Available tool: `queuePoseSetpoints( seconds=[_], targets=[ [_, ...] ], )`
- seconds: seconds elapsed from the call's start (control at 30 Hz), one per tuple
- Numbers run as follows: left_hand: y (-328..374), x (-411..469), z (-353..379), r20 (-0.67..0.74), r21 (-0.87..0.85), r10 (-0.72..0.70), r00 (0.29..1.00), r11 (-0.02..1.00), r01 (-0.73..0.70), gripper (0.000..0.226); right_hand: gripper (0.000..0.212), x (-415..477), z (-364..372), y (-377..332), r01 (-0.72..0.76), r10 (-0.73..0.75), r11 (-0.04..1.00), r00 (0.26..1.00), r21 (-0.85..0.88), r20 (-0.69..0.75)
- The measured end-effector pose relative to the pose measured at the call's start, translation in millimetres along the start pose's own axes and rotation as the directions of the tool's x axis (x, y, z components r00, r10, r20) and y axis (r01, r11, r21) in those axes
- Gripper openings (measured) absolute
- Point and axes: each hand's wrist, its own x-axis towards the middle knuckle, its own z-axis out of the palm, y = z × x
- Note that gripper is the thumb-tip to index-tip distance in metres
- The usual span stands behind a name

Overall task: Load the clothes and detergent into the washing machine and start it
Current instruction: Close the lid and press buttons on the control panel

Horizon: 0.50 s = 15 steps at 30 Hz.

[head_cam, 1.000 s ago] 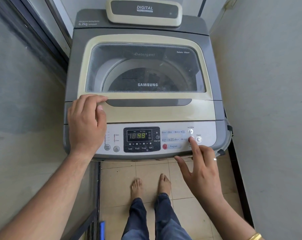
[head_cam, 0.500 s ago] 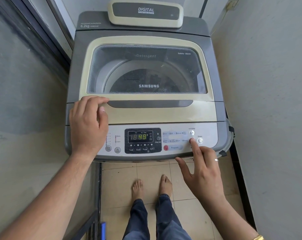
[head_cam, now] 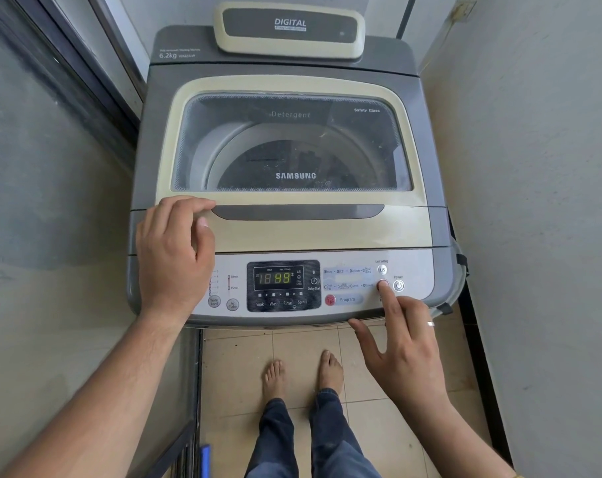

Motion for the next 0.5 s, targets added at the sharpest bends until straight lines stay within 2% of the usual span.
queuePoseSetpoints(
  seconds=[0.5],
  targets=[
    [-1.1,1.1,0.1,0.006,0.008,0.011,1.0,1.0,-0.011,0.025,0.067,1.2,1.0,1.5,-0.007,0.008,0.999,1.0,0.049,-0.003]
  ],
)
